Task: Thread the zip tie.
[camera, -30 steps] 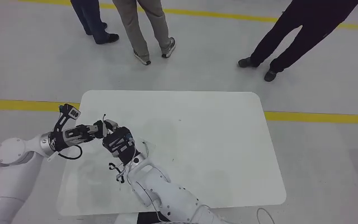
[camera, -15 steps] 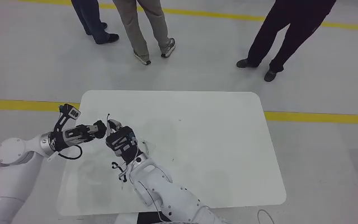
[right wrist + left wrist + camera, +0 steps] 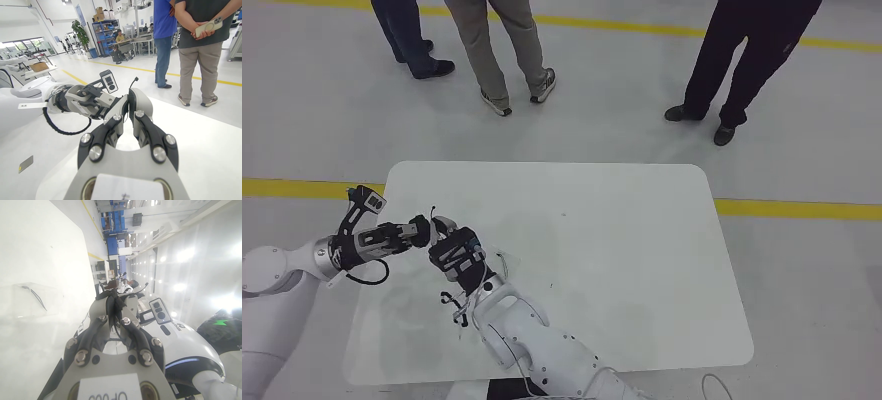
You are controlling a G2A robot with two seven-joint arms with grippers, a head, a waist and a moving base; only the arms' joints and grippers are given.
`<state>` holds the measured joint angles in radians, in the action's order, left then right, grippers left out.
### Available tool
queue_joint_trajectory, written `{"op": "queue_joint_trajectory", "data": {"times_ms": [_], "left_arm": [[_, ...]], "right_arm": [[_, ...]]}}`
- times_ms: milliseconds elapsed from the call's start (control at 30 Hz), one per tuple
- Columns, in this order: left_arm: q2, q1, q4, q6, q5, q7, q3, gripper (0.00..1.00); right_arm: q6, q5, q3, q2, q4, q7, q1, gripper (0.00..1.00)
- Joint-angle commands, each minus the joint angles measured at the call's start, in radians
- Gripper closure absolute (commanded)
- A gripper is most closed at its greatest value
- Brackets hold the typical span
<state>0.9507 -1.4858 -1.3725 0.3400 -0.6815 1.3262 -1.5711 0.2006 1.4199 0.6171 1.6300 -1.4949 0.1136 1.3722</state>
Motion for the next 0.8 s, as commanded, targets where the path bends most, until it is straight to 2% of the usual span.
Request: {"op": "queue_joint_trajectory", "data": {"times_ms": [0, 67, 100, 400, 567, 633, 767], "left_arm": [[0.000, 0.000, 0.000, 0.000, 0.000, 0.000, 0.000, 1.00], [0.000, 0.000, 0.000, 0.000, 0.000, 0.000, 0.000, 1.00], [0.000, 0.000, 0.000, 0.000, 0.000, 0.000, 0.000, 1.00], [0.000, 0.000, 0.000, 0.000, 0.000, 0.000, 0.000, 1.00], [0.000, 0.000, 0.000, 0.000, 0.000, 0.000, 0.000, 1.00], [0.000, 0.000, 0.000, 0.000, 0.000, 0.000, 0.000, 1.00], [0.000, 0.000, 0.000, 0.000, 0.000, 0.000, 0.000, 1.00]], "right_arm": [[-0.002, 0.000, 0.000, 0.000, 0.000, -0.002, 0.000, 1.00], [-0.003, -0.001, 0.000, 0.000, 0.000, -0.005, 0.001, 0.52], [-0.001, -0.002, 0.000, 0.000, -0.001, -0.006, 0.001, 0.00], [-0.002, 0.042, 0.022, -0.013, -0.016, 0.011, 0.025, 0.00], [-0.033, 0.150, 0.053, -0.038, -0.031, 0.020, 0.059, 0.00], [-0.049, 0.150, 0.057, -0.052, -0.035, 0.041, 0.057, 0.00], [-0.049, 0.150, 0.057, -0.052, -0.035, 0.041, 0.057, 0.00]]}}
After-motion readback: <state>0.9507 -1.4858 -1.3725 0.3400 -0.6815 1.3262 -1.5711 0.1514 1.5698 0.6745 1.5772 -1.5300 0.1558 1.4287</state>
